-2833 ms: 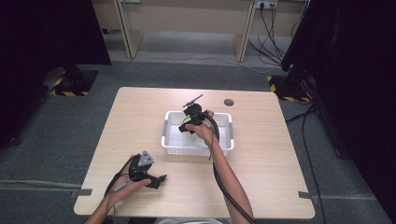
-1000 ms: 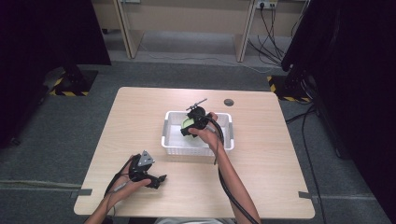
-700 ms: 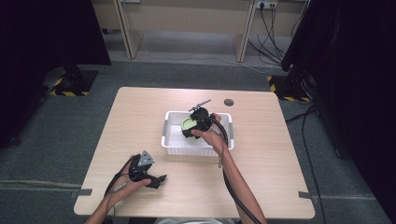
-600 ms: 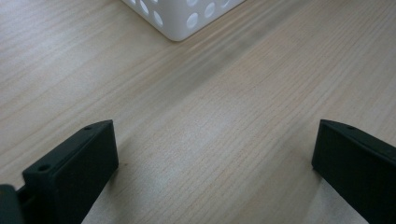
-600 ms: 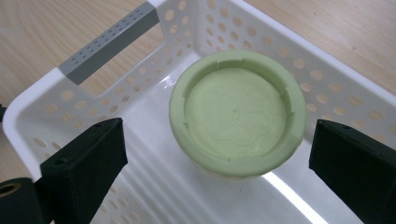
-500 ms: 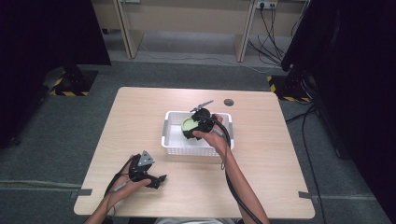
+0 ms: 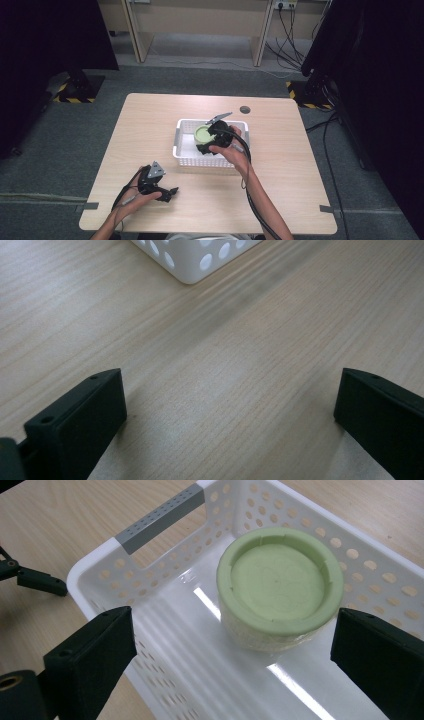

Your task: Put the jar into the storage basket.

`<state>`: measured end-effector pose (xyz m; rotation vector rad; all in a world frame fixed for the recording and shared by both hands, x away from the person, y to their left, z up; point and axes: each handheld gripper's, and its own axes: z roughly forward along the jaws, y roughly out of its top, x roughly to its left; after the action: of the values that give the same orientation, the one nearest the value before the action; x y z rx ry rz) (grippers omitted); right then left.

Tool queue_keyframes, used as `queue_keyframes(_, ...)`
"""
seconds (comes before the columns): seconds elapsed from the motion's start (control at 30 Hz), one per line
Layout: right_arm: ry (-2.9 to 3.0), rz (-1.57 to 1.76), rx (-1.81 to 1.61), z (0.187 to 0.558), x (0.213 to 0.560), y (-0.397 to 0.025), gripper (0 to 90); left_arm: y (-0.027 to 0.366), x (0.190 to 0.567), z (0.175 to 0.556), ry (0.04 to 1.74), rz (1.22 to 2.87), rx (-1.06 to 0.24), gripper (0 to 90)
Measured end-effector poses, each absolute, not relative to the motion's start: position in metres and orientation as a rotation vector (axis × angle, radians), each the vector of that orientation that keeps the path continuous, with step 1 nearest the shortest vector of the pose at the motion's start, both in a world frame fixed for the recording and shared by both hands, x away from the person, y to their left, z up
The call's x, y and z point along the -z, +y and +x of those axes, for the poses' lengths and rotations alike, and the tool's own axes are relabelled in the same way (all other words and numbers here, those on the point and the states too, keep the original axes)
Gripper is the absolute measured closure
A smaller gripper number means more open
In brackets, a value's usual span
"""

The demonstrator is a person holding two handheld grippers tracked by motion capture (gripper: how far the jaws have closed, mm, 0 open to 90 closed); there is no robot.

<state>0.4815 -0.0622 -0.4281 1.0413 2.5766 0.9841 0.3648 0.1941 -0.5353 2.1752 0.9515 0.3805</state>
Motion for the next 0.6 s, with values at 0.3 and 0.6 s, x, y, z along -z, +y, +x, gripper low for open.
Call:
queue_keyframes(0.3, 2.572, 1.022, -1.023, 0.467, 0.426, -0.072, 4.9, 0.194, 0.535, 0.365, 0.952, 2.175, -0.381, 0.0)
queue_keyframes(0.6, 2.586, 0.987, -1.043, 0.453, 0.428, -0.076, 4.9, 0.194, 0.535, 0.365, 0.951, 2.173, -0.381, 0.0)
